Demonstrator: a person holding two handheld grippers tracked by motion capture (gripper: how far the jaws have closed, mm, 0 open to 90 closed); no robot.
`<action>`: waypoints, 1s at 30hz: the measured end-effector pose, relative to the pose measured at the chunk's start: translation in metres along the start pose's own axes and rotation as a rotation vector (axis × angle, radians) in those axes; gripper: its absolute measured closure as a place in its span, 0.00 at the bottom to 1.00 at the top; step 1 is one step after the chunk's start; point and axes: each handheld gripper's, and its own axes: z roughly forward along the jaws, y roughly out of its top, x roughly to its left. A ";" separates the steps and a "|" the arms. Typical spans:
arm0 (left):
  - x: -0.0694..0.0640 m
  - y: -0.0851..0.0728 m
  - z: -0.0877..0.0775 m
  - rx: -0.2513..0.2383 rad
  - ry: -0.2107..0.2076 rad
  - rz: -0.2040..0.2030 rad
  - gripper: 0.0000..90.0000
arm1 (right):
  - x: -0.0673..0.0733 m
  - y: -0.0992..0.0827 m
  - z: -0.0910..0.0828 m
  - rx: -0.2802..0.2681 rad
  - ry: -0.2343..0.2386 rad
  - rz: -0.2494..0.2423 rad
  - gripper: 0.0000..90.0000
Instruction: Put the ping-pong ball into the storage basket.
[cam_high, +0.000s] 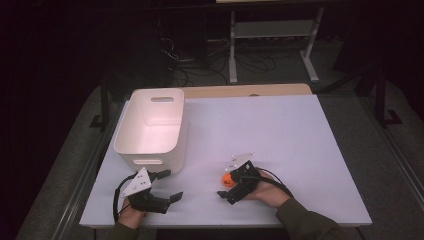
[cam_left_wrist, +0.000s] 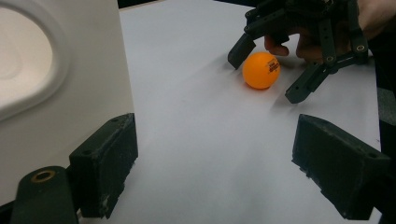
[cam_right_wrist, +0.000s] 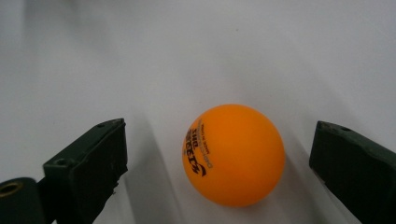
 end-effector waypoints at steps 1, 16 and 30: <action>0.000 0.000 0.000 0.000 0.000 0.000 0.16 | 0.000 0.000 0.000 -0.001 -0.001 0.000 0.05; 0.000 0.000 0.000 0.000 0.000 0.002 0.16 | 0.000 -0.001 -0.003 -0.007 -0.005 0.003 0.18; 0.000 0.000 0.000 0.001 0.000 0.003 0.16 | -0.002 -0.002 -0.006 -0.028 -0.014 0.008 0.34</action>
